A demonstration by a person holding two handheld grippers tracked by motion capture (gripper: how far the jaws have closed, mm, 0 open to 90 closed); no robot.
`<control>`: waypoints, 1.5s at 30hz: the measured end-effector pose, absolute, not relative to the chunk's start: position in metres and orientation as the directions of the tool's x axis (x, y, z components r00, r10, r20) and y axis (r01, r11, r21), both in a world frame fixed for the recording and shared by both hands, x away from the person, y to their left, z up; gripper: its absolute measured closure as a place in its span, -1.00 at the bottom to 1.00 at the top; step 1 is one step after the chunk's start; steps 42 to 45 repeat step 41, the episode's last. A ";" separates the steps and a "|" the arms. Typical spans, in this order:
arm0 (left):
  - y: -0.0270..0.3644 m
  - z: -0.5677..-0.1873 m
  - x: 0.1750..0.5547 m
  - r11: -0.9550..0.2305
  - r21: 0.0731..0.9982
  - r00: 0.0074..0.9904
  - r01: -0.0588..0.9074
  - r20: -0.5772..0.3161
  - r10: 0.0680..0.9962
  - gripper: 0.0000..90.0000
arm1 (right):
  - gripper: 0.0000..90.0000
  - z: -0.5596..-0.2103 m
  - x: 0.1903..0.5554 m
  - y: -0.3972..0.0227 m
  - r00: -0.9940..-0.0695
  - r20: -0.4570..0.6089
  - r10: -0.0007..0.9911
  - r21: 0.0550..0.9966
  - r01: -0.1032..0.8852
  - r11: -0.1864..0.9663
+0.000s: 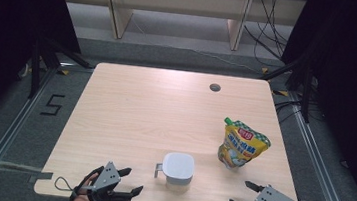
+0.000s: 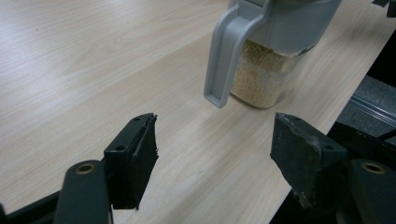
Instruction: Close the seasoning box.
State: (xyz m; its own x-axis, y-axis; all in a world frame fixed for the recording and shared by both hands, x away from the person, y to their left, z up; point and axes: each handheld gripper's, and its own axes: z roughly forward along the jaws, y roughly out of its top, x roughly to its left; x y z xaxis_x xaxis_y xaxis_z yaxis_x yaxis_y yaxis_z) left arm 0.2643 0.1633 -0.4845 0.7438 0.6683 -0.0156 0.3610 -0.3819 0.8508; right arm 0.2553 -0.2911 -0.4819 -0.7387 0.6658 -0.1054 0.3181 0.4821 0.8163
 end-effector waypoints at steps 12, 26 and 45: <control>0.157 -0.494 0.253 -0.431 0.818 0.748 0.381 0.002 0.664 -0.36 | -0.45 -0.482 0.253 -0.289 -0.735 -0.112 0.669 0.807 0.326 0.493; 0.157 -0.496 0.253 -0.430 0.803 0.735 0.413 -0.016 0.677 -0.38 | -0.49 -0.486 0.254 -0.287 -0.740 -0.099 0.665 0.778 0.359 0.515; 0.158 -0.497 0.254 -0.449 0.793 0.737 0.412 0.000 0.676 -0.38 | -0.49 -0.486 0.254 -0.287 -0.742 -0.097 0.663 0.775 0.361 0.518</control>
